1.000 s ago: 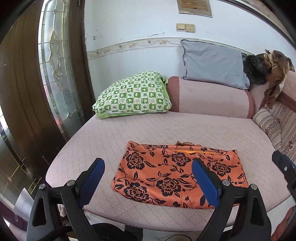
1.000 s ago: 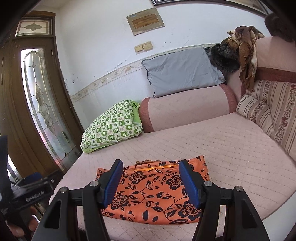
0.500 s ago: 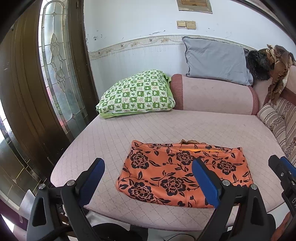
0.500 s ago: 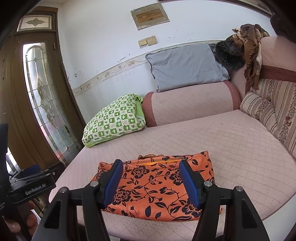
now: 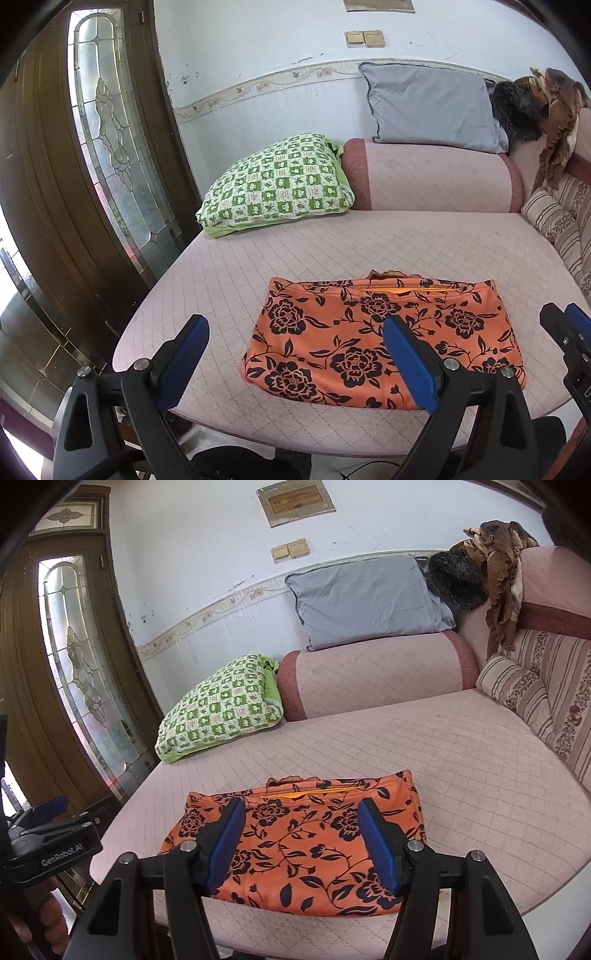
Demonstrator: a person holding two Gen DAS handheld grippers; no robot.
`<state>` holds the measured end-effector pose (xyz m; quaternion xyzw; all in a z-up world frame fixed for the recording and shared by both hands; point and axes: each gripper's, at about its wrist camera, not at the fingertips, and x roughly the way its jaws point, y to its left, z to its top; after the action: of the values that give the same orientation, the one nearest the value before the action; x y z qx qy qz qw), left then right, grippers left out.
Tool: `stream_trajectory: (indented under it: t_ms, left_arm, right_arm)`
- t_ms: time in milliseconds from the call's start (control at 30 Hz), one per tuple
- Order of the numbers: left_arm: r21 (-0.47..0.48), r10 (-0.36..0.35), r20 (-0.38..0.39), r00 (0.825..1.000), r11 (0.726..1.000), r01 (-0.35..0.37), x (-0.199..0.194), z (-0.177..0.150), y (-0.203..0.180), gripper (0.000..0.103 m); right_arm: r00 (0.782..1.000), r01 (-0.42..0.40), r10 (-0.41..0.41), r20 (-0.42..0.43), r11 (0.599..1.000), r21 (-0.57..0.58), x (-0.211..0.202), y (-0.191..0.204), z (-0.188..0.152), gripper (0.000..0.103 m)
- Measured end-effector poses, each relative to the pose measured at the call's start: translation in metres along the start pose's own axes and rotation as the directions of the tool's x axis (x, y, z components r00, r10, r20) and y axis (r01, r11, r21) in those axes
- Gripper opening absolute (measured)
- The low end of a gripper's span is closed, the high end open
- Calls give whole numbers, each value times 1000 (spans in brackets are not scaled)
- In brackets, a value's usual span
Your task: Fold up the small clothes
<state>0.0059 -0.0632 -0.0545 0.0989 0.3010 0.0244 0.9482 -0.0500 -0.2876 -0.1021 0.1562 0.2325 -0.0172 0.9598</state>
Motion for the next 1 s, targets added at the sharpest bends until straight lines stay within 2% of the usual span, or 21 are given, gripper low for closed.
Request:
stream_trajectory:
  t_ms: [267, 1000]
  left_arm:
    - [4, -18, -6, 1000, 1000, 18, 2, -1, -2, 95]
    - [0, -15, -44, 999, 1000, 15, 14, -11, 5, 95]
  right_arm:
    - [1000, 25, -25, -10, 999, 34, 2, -13, 1, 66]
    - [998, 23, -21, -65, 1000, 18, 14, -6, -10, 66]
